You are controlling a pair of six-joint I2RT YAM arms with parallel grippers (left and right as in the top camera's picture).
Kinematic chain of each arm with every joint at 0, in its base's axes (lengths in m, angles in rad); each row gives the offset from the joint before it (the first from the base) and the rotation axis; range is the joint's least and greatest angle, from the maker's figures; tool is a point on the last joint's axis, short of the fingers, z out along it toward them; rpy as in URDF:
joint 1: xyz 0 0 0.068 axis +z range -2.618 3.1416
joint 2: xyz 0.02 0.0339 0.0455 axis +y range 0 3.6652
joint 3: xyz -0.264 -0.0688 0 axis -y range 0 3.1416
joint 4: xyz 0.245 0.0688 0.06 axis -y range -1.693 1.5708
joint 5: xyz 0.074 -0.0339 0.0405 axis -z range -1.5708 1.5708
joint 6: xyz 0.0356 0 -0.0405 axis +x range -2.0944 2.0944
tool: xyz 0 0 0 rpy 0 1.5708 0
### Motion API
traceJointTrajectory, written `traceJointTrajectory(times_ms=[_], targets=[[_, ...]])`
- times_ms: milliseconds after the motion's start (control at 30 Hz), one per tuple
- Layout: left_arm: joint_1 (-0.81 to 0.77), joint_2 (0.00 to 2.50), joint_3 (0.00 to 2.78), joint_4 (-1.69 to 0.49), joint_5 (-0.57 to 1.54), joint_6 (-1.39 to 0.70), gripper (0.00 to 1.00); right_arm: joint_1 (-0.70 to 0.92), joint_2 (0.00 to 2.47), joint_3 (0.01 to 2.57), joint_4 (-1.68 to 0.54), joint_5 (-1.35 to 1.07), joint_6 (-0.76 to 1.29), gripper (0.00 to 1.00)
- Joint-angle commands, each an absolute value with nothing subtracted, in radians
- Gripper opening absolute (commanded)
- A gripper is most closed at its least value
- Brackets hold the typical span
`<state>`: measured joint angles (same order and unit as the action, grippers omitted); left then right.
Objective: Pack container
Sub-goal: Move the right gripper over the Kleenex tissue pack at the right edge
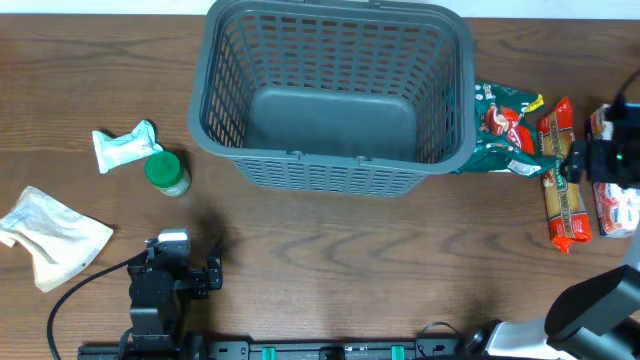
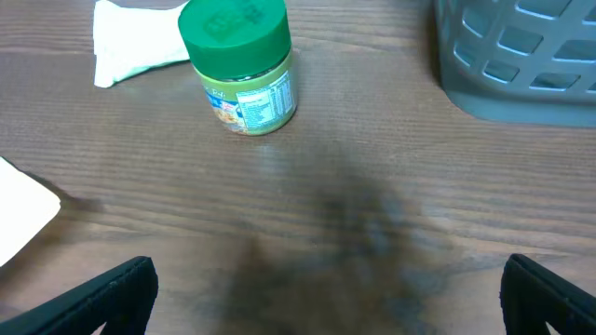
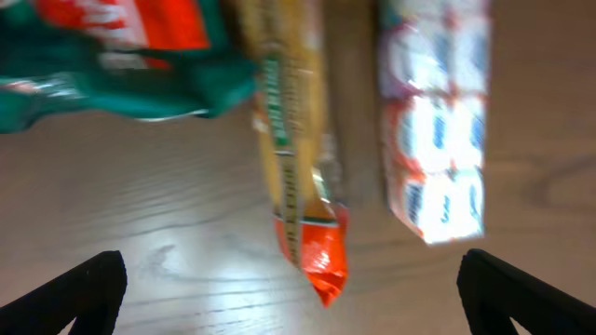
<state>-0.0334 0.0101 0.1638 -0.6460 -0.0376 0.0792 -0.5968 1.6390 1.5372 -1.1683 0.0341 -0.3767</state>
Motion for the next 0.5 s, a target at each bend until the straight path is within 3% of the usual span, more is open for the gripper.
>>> traceJointTrajectory(times_ms=[0,467], targets=[[-0.027,0.004,0.155,-0.646,-0.060,0.086,0.99,-0.661,1.631,1.558,-1.159,0.055,-0.274,0.99],[-0.027,0.004,0.155,-0.646,-0.060,0.086,0.99,-0.812,1.785,1.583,-1.086,0.052,-0.202,0.99]])
